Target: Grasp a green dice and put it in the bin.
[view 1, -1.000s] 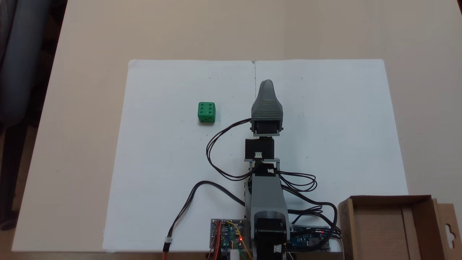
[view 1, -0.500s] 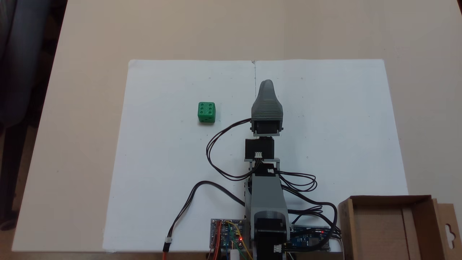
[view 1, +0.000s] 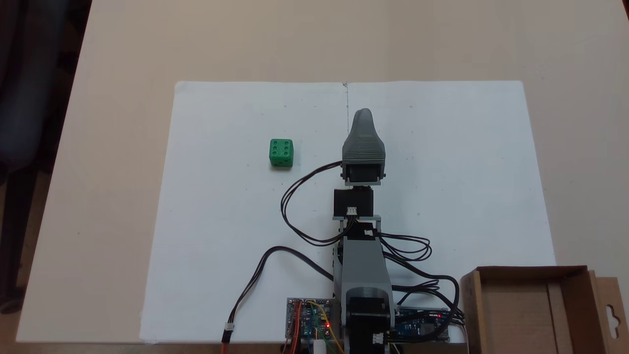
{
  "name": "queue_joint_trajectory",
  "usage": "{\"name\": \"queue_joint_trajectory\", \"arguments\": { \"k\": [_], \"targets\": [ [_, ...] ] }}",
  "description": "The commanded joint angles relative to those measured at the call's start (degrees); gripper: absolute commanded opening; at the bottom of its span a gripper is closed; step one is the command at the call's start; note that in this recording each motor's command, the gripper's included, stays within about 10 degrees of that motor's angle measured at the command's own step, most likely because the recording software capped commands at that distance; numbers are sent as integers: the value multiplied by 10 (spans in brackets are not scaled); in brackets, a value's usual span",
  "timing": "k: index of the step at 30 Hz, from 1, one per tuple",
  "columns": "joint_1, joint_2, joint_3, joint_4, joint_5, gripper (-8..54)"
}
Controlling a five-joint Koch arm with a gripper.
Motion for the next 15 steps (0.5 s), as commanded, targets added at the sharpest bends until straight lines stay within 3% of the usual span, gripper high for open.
{"name": "queue_joint_trajectory", "arguments": {
  "k": [1, 15],
  "targets": [
    [7, 63, 39, -22, 15, 446],
    [10, 62, 39, -15, 15, 439]
  ]
}}
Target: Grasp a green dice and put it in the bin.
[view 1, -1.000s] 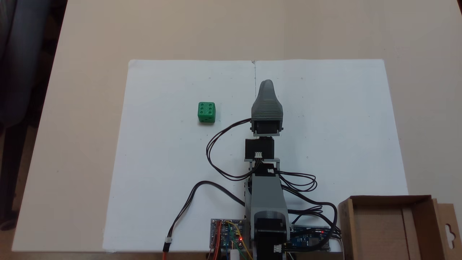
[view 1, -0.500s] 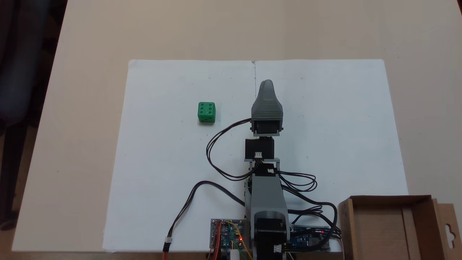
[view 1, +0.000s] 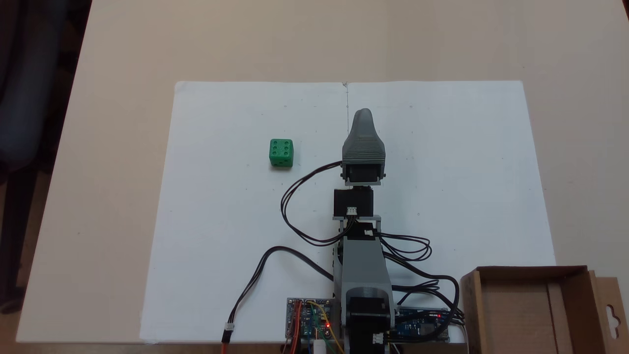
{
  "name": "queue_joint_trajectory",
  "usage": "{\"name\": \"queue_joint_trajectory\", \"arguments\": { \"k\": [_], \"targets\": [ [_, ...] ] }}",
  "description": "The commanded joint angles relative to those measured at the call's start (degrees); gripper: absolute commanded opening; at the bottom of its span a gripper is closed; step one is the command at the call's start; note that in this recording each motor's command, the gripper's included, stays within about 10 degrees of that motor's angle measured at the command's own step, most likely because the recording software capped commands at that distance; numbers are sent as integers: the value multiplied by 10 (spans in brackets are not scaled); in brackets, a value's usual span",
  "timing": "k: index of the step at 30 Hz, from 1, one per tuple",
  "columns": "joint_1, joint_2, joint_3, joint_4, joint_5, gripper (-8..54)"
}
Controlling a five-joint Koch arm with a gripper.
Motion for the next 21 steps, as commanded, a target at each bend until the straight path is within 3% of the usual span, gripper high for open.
{"name": "queue_joint_trajectory", "arguments": {
  "k": [1, 7, 21],
  "targets": [
    [9, 62, 38, -16, 15, 438],
    [7, 62, 17, 53, 6, 430],
    [0, 60, -239, 604, 10, 432]
  ]
}}
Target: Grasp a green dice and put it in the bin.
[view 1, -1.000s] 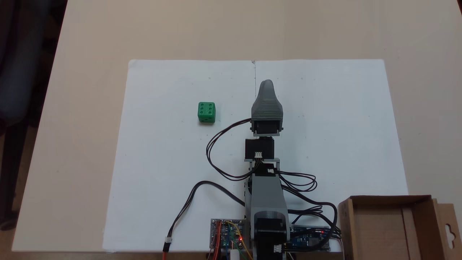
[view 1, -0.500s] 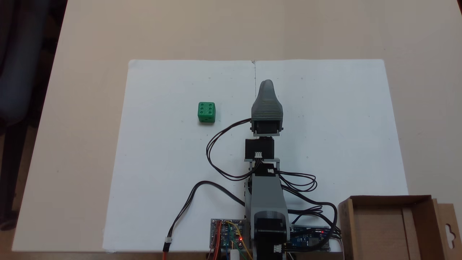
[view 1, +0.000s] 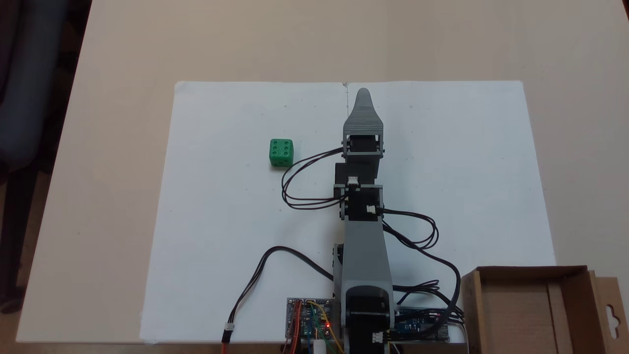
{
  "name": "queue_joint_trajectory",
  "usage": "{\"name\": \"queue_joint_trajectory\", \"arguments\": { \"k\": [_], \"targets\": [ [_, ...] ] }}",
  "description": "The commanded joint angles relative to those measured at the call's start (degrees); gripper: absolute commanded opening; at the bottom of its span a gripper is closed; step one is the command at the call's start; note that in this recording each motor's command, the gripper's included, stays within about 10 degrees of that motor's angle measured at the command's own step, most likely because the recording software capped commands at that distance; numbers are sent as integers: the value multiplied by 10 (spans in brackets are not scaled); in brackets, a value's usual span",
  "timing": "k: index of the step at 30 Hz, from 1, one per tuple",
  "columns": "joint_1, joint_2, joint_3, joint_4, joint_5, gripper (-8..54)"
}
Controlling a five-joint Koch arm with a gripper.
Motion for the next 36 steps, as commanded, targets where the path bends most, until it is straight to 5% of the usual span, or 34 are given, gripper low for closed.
{"name": "queue_joint_trajectory", "arguments": {
  "k": [1, 18, 36],
  "targets": [
    [-4, 60, -46, 89, 12, 432],
    [-67, 57, -225, 686, 95, 432],
    [-130, -160, -533, 1023, 323, 432]
  ]
}}
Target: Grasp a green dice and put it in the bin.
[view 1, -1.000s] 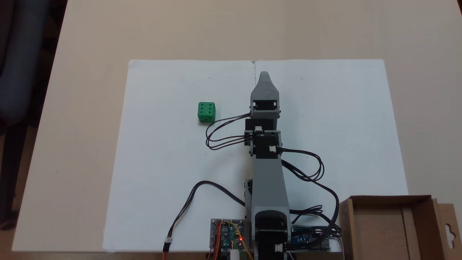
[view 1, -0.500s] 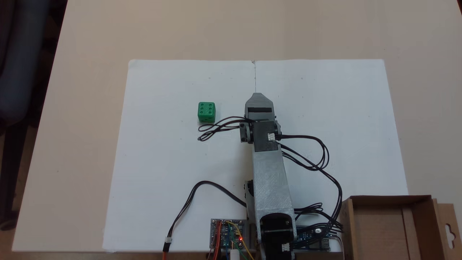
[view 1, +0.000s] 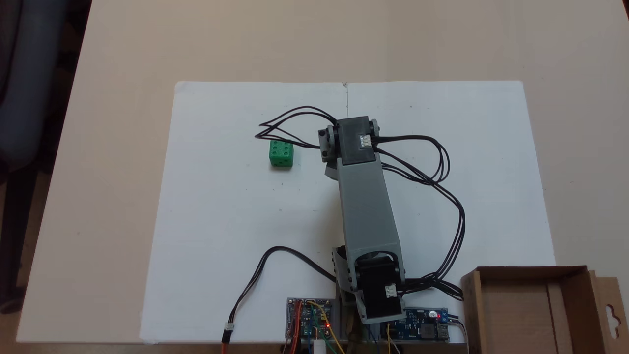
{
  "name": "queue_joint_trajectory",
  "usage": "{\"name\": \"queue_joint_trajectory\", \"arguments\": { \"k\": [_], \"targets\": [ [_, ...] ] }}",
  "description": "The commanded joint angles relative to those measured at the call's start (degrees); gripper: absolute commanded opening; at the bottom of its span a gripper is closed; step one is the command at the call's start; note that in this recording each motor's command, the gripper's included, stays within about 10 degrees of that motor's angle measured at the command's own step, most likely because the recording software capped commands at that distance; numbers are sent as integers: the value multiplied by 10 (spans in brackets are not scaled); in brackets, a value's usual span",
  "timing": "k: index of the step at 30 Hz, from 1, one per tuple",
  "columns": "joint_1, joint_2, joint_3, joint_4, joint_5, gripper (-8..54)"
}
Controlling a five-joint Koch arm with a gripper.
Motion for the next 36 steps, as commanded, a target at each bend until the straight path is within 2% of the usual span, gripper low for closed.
{"name": "queue_joint_trajectory", "arguments": {
  "k": [1, 16, 22, 36],
  "targets": [
    [-31, -2, -35, 24, 64, 432],
    [-158, -115, -210, 23, 106, 433],
    [-199, -130, -255, 24, 128, 433],
    [-234, -178, -263, 13, 145, 432]
  ]
}}
